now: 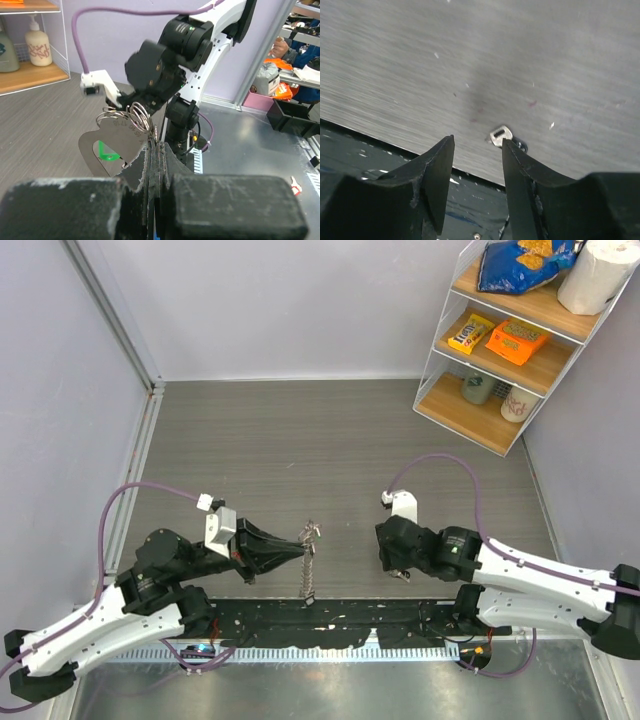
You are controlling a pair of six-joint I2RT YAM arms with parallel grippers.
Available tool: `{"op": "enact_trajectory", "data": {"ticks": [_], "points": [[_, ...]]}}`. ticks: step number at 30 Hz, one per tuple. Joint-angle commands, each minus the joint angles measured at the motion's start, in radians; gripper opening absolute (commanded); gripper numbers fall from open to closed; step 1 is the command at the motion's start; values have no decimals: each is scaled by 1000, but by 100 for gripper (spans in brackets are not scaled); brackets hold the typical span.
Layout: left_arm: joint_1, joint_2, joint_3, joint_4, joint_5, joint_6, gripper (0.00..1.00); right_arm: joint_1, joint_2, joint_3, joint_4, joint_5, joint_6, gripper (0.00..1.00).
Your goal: Put the keys on the keyring
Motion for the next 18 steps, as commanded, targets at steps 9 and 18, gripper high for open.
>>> {"op": "enact_trajectory", "data": {"ticks": [9,18], "points": [[0,-31,-9,35,22,29,0,-10,17,-145,86,-139,335,52],[0,-39,-19,47,39,24,0,-10,28,-231,118,-146,476,50]]}}
